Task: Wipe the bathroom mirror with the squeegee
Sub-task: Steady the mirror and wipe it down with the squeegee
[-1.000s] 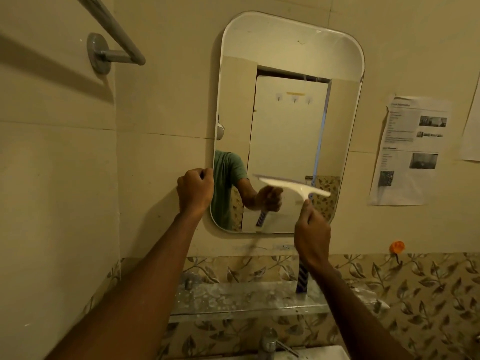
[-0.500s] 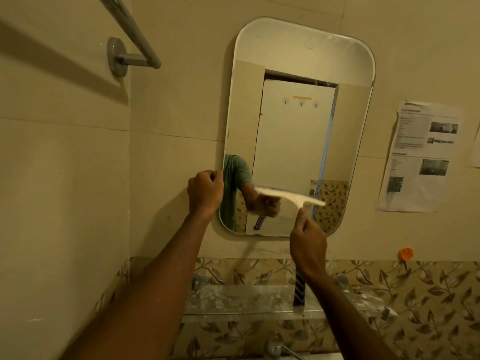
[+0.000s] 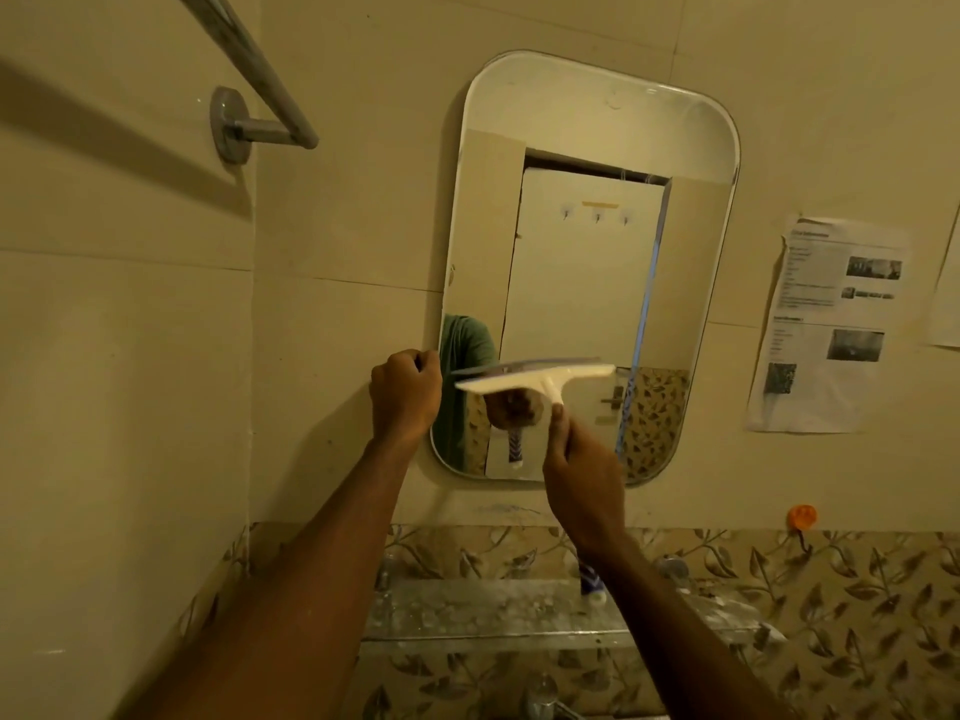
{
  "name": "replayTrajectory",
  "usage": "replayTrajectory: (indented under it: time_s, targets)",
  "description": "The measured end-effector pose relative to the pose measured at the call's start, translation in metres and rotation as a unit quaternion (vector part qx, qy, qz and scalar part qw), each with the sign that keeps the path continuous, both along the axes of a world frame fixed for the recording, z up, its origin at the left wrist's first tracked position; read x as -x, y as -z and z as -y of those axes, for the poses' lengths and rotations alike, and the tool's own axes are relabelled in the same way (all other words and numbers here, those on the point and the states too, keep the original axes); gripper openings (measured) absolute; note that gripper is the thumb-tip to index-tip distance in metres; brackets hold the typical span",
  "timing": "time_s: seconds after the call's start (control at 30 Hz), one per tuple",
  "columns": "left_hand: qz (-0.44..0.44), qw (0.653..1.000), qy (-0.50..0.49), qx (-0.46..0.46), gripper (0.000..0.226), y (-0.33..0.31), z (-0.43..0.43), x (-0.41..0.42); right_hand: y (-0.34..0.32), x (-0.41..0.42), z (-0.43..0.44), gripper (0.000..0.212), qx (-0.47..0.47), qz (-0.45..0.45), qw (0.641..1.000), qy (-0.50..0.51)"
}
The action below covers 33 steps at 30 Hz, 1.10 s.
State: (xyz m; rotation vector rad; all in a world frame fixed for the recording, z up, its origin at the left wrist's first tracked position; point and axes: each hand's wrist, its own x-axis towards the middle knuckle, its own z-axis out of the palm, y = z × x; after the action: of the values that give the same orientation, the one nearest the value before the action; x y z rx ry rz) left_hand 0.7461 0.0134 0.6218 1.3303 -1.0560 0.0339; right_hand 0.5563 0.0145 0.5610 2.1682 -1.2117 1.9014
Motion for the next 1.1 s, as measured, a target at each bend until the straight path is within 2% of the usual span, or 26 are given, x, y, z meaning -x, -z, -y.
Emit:
replayTrajectory:
  time_s: [0.1,0.23,0.33,0.43,0.5,0.6,0.7,0.8,0.97,1.1]
  targets:
    - [0.001,1.000,0.008,-0.016,0.044,-0.002,-0.002,-0.004,0.005,-0.003,0.005,0.038,-0.007,-0.036,0.999,-0.010]
    - [-0.007,0.999,0.036,-0.026,0.040,-0.003,-0.005,-0.005,0.053,0.002,0.004,0.044,-0.074,-0.023,0.997,-0.023]
    - [-0.003,0.999,0.038,-0.031,0.041,-0.001,-0.007,-0.003,0.056,0.007,0.002,0.038,-0.068,-0.053,0.996,-0.004]
    - [-0.009,0.998,0.041,-0.036,0.041,0.000,-0.007,-0.002,0.034,0.004,0.004,0.030,-0.029,-0.188,0.982,-0.007]
    - [-0.022,0.998,0.045,-0.032,0.041,0.001,-0.006,-0.001,0.021,-0.002,0.009,0.032,0.009,-0.317,0.948,0.004]
    - [-0.028,0.998,0.040,-0.028,0.042,0.004,-0.003,0.002,0.011,0.001,0.024,0.042,0.053,-0.407,0.912,0.010]
    - [-0.037,0.999,0.028,-0.008,0.036,0.009,-0.001,0.008,0.009,0.020,0.041,0.045,0.080,-0.430,0.899,0.033]
    - [-0.058,0.998,0.020,0.004,0.025,0.015,0.002,0.019,0.018,0.051,0.053,0.048,0.074,-0.418,0.905,0.038]
    - [-0.082,0.996,-0.015,0.037,0.039,0.024,0.003,0.037,0.034,0.101,0.070,0.047,0.045,-0.419,0.906,0.047]
    - [-0.115,0.992,-0.020,0.047,0.038,0.024,0.002,0.041,0.033,0.114,0.081,0.049,0.039,-0.446,0.894,0.029]
